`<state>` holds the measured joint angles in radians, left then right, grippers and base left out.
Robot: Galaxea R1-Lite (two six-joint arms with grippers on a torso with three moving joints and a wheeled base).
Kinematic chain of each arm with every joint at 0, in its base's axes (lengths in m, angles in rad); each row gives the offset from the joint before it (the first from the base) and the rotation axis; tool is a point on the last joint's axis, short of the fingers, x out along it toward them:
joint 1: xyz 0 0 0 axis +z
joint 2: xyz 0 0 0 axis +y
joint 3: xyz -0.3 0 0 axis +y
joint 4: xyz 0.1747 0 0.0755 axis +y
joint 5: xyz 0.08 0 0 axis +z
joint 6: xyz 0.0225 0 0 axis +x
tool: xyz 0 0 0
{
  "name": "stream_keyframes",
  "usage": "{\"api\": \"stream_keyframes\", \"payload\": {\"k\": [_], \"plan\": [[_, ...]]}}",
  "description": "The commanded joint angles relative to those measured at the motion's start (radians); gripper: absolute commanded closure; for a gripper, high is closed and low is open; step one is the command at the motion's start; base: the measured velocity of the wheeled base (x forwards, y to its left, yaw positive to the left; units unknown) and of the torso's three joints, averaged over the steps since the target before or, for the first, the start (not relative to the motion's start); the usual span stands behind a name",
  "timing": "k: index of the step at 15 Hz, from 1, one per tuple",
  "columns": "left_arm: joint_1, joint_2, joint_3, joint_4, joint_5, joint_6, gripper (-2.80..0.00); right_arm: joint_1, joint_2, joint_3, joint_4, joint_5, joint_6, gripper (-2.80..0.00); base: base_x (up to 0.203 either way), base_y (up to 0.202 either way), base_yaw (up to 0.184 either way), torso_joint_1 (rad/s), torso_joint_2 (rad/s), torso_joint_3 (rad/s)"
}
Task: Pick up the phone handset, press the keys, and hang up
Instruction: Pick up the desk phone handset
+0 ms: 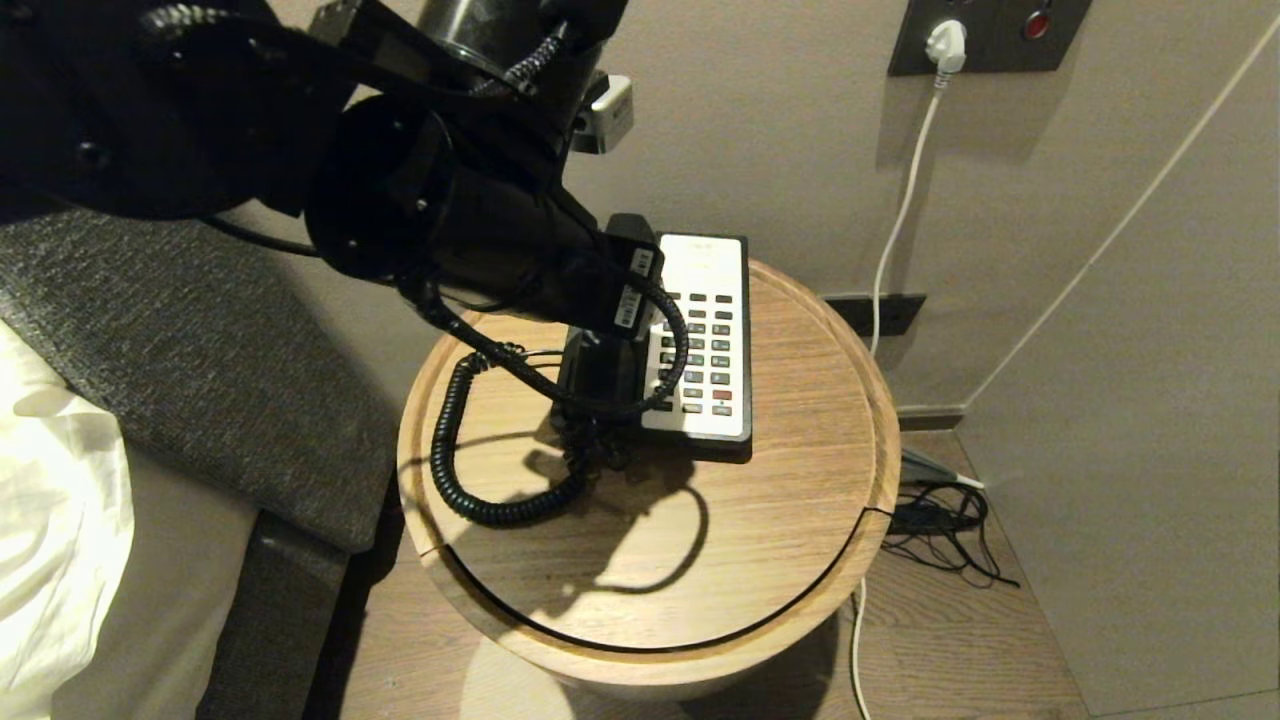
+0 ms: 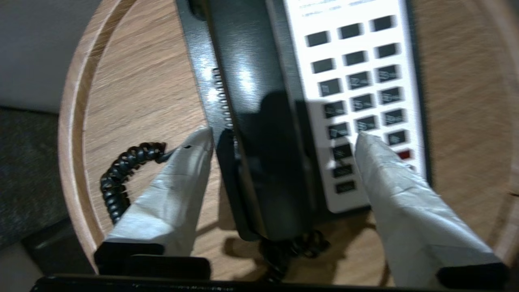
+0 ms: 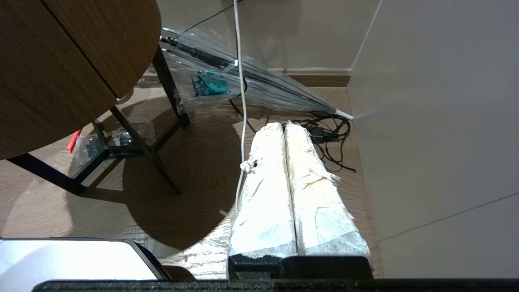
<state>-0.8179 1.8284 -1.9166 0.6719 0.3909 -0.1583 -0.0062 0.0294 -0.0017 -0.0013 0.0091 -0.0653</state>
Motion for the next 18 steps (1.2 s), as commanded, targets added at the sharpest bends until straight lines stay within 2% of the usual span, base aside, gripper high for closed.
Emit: {"api": "stream_keyframes", "payload": {"k": [1, 7, 15, 16, 18], "plan": [[0.020, 0.035, -0.001, 0.004, 0.017, -0.002, -2.80, 0.000, 0.000, 0.000, 0.000, 0.000, -0.001, 0.00, 0.000, 0.000, 0.000, 0.000, 0.00, 0.000], [0.065, 0.068, -0.002, -0.062, 0.016, 0.002, -2.80, 0.000, 0.000, 0.000, 0.000, 0.001, -0.001, 0.00, 0.000, 0.000, 0.000, 0.000, 0.00, 0.000], [0.077, 0.092, -0.004, -0.066, 0.007, -0.007, -2.80, 0.000, 0.000, 0.000, 0.000, 0.000, -0.001, 0.00, 0.000, 0.000, 0.000, 0.000, 0.00, 0.000], [0.077, 0.094, -0.006, -0.068, 0.009, -0.015, 0.00, 0.000, 0.001, 0.000, 0.000, 0.001, -0.001, 0.00, 0.000, 0.000, 0.000, 0.000, 0.00, 0.000], [0.075, 0.095, -0.007, -0.081, 0.002, -0.021, 0.00, 0.000, 0.001, 0.000, 0.000, 0.001, -0.001, 0.00, 0.000, 0.000, 0.000, 0.000, 0.00, 0.000]]}}
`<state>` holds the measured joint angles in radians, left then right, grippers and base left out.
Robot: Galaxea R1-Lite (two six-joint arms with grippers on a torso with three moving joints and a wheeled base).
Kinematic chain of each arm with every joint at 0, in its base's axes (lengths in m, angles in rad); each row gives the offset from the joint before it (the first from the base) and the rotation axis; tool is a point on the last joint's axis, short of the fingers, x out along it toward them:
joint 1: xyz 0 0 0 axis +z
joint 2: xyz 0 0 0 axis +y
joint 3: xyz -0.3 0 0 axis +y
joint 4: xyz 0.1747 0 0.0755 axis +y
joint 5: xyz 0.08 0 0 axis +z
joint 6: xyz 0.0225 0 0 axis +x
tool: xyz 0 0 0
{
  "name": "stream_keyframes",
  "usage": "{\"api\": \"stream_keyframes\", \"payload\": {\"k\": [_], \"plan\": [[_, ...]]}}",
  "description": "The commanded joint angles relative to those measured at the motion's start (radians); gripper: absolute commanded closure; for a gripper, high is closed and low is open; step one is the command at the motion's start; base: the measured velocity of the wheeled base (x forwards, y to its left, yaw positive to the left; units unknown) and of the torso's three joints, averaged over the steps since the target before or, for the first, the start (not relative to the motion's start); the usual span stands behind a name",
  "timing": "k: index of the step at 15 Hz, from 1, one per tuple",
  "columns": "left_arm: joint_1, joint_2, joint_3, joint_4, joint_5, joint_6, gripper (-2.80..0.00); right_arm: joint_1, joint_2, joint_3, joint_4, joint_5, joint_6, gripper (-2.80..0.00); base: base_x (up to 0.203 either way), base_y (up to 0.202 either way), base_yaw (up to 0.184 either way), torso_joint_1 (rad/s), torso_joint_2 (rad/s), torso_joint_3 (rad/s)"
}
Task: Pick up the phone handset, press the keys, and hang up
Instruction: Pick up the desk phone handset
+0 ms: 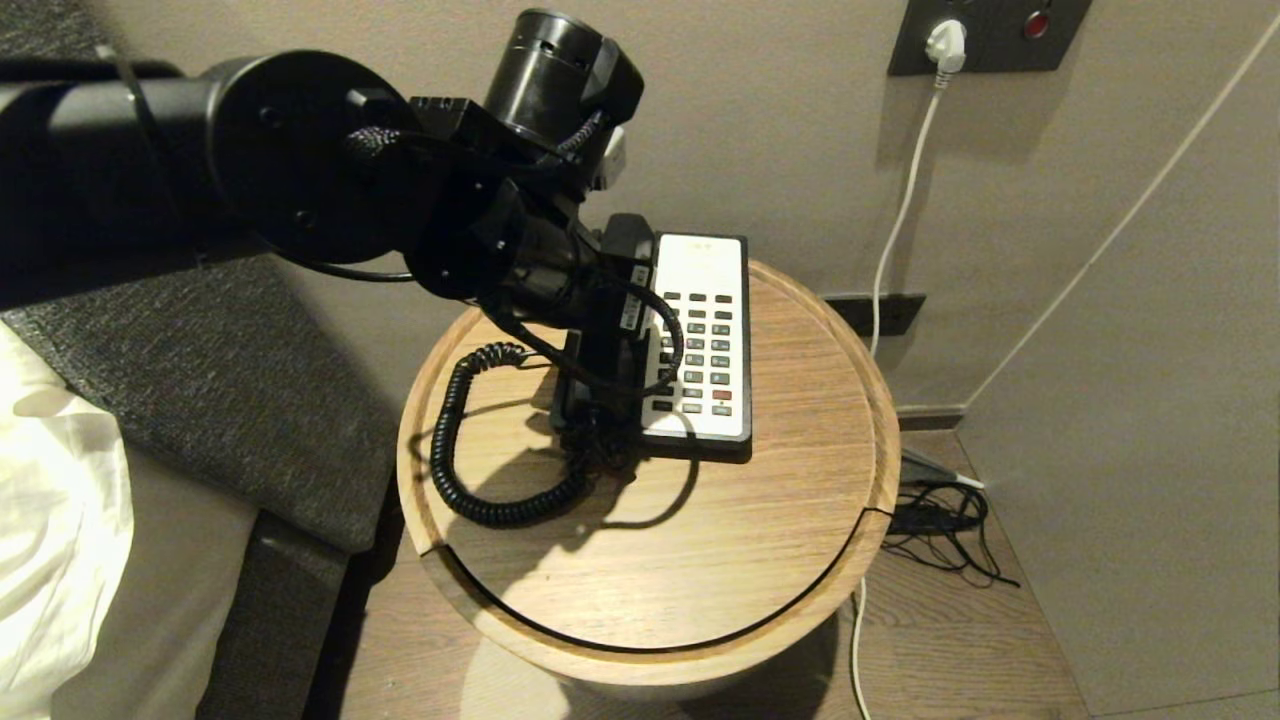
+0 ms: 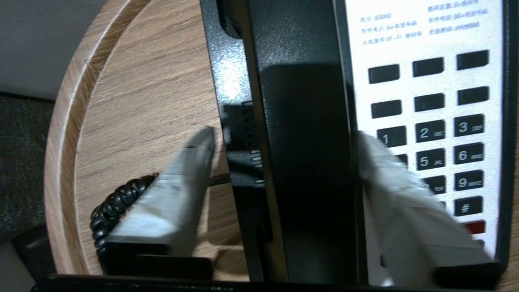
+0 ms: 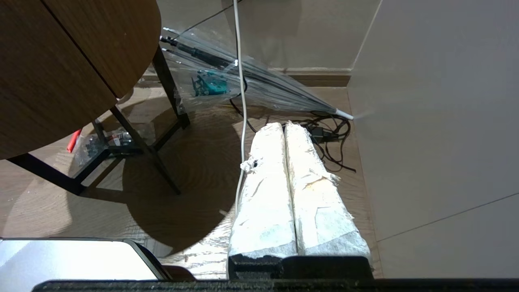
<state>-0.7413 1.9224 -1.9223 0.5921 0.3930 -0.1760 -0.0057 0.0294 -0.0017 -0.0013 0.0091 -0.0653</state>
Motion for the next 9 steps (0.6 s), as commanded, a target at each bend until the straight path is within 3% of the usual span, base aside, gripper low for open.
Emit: {"api": "stream_keyframes", "payload": {"k": [1, 9], "plan": [[-0.001, 0.001, -0.001, -0.003, -0.002, -0.003, 0.00, 0.000, 0.000, 0.000, 0.000, 0.000, -0.001, 0.00, 0.000, 0.000, 0.000, 0.000, 0.00, 0.000], [-0.019, -0.048, -0.001, 0.008, -0.005, -0.026, 0.00, 0.000, 0.001, 0.000, 0.000, 0.000, -0.001, 0.00, 0.000, 0.000, 0.000, 0.000, 0.00, 0.000]]}}
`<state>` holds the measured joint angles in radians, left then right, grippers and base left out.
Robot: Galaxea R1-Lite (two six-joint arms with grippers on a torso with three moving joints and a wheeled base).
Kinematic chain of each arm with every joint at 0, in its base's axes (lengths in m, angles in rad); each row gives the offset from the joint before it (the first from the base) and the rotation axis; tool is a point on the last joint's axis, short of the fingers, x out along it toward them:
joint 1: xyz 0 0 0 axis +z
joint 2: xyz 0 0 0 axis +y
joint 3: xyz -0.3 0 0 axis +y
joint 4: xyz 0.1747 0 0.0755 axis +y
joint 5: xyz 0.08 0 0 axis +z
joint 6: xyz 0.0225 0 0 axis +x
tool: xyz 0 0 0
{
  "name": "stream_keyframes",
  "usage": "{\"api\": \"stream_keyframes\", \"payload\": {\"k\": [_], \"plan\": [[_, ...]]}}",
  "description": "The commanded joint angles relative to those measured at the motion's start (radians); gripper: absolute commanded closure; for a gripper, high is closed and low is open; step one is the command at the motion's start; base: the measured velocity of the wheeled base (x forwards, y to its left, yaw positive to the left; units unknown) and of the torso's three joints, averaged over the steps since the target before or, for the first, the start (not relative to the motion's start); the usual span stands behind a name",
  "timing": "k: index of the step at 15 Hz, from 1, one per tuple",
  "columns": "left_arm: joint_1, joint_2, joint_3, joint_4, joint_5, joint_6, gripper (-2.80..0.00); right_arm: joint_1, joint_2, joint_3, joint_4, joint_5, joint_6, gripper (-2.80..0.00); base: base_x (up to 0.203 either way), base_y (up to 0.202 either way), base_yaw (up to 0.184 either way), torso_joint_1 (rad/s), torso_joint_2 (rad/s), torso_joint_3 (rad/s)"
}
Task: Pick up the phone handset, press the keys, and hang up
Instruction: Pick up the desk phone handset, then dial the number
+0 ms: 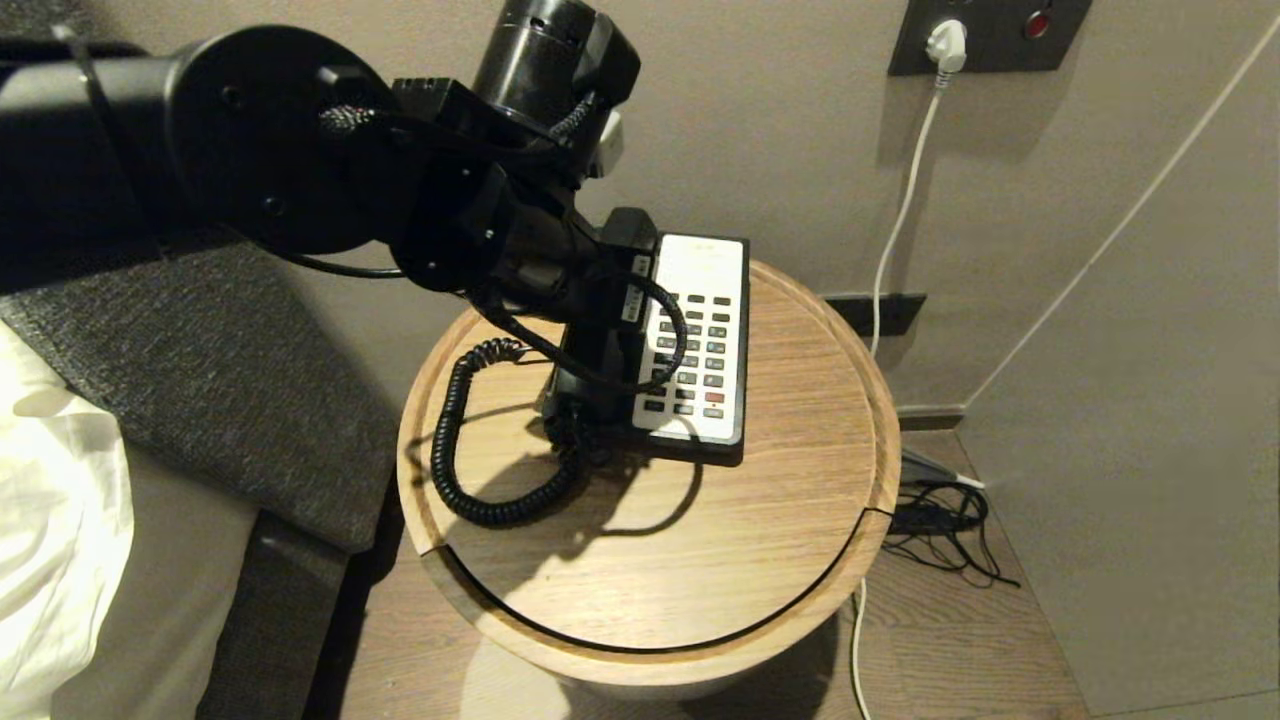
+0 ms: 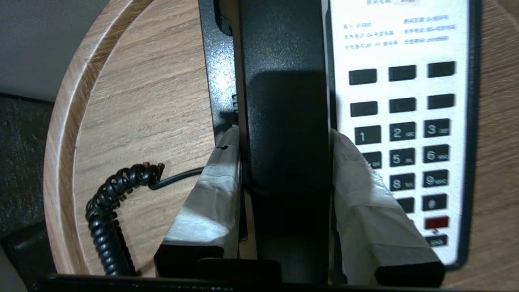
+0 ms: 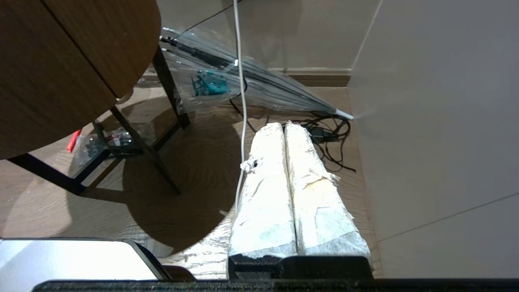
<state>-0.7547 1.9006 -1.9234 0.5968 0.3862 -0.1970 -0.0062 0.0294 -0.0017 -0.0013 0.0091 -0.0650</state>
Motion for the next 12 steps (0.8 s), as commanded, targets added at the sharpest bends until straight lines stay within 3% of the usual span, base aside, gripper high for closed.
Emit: {"api": "stream_keyframes", "payload": {"k": [1, 8, 12], "plan": [[-0.011, -0.040, 0.000, 0.006, 0.002, -0.007, 0.00, 0.000, 0.000, 0.000, 0.000, 0.002, -0.001, 0.00, 0.000, 0.000, 0.000, 0.000, 0.00, 0.000], [-0.067, -0.229, 0.005, 0.024, 0.002, -0.034, 0.00, 0.000, 0.000, 0.000, 0.000, 0.005, -0.005, 0.00, 0.000, 0.000, 0.000, 0.000, 0.00, 0.000], [-0.081, -0.382, 0.003, 0.032, -0.011, -0.148, 0.00, 0.000, 0.001, 0.000, 0.000, 0.002, 0.001, 0.00, 0.000, 0.000, 0.000, 0.000, 0.00, 0.000]]}}
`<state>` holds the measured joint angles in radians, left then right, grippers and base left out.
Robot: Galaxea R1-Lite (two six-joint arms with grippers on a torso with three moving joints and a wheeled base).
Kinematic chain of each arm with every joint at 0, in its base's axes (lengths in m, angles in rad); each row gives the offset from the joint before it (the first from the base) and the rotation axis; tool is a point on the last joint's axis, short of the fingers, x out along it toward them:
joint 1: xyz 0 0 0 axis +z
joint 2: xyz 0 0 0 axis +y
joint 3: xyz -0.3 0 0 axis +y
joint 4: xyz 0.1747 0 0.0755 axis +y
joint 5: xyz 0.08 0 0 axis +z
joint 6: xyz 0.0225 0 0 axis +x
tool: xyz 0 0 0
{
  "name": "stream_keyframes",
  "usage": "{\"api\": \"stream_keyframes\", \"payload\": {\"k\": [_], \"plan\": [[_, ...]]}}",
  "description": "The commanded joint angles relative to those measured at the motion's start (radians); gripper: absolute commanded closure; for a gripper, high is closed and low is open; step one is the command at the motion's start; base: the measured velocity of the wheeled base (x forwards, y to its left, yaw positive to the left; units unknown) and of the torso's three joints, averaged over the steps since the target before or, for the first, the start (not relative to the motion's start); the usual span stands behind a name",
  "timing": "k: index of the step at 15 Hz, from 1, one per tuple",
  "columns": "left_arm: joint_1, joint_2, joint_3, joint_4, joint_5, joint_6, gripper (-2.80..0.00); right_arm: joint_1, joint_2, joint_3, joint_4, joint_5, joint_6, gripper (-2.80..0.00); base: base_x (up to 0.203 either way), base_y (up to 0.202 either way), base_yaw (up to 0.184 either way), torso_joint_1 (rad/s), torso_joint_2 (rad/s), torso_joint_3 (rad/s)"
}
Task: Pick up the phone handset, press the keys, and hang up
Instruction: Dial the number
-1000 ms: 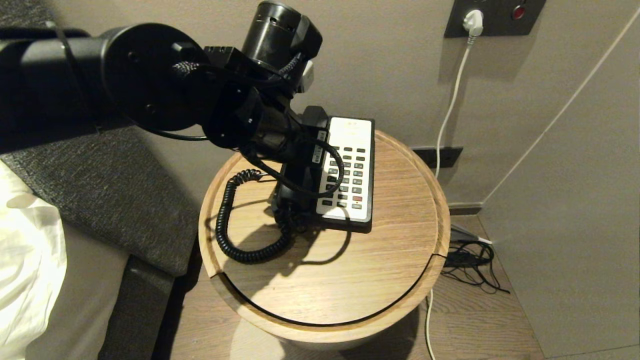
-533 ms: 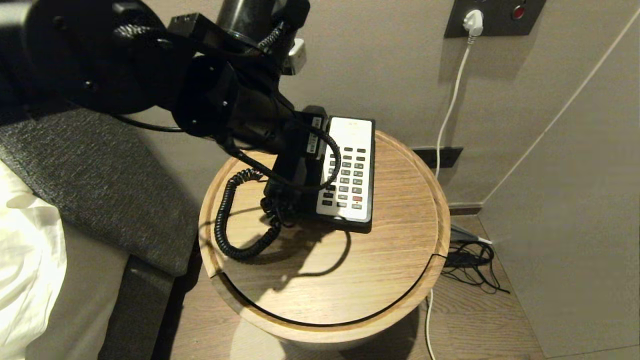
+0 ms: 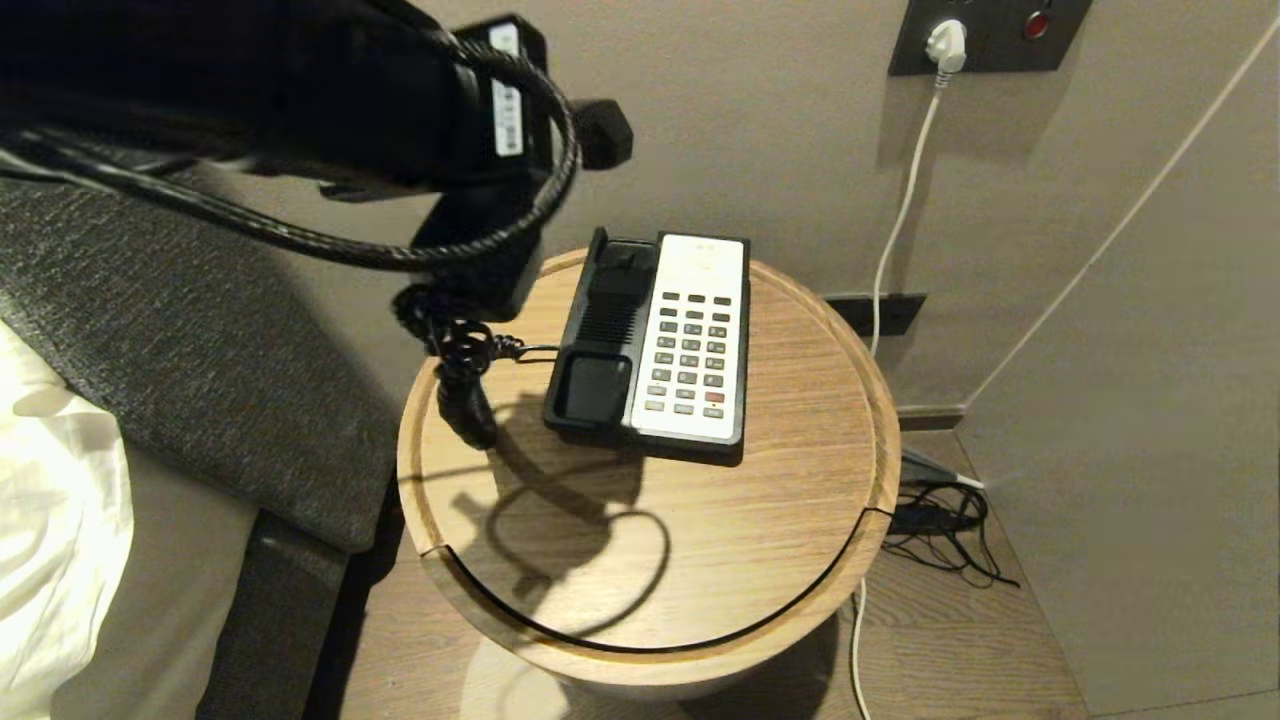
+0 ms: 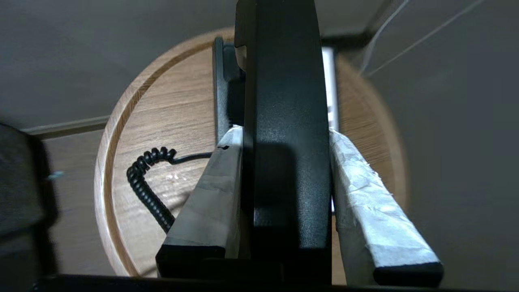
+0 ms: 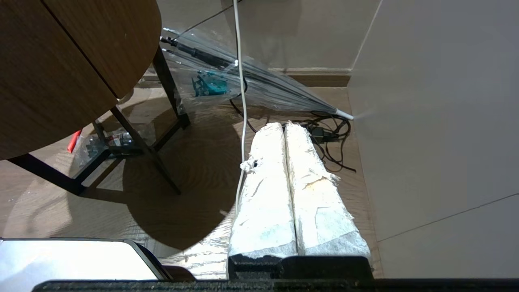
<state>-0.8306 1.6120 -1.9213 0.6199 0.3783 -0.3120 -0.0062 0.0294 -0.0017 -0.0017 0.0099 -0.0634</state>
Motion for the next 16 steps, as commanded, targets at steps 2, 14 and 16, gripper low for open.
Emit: {"api": "stream_keyframes", "payload": {"k": [2, 14, 16], "plan": [[-0.006, -0.167, -0.002, 0.058, -0.063, -0.173, 0.00, 0.000, 0.001, 0.000, 0.000, 0.001, -0.001, 0.00, 0.000, 0.000, 0.000, 0.000, 0.00, 0.000], [0.015, -0.531, 0.118, 0.200, -0.298, -0.475, 0.00, 0.000, 0.000, -0.161, 0.087, 0.018, 0.070, 0.00, 0.000, 0.000, 0.000, 0.000, 0.00, 0.000], [0.024, -0.566, 0.159, 0.197, -0.299, -0.475, 0.00, 0.000, 0.001, -0.468, 0.325, 0.051, 0.089, 0.00, 0.000, 0.000, 0.000, 0.001, 0.00, 0.015]]}}
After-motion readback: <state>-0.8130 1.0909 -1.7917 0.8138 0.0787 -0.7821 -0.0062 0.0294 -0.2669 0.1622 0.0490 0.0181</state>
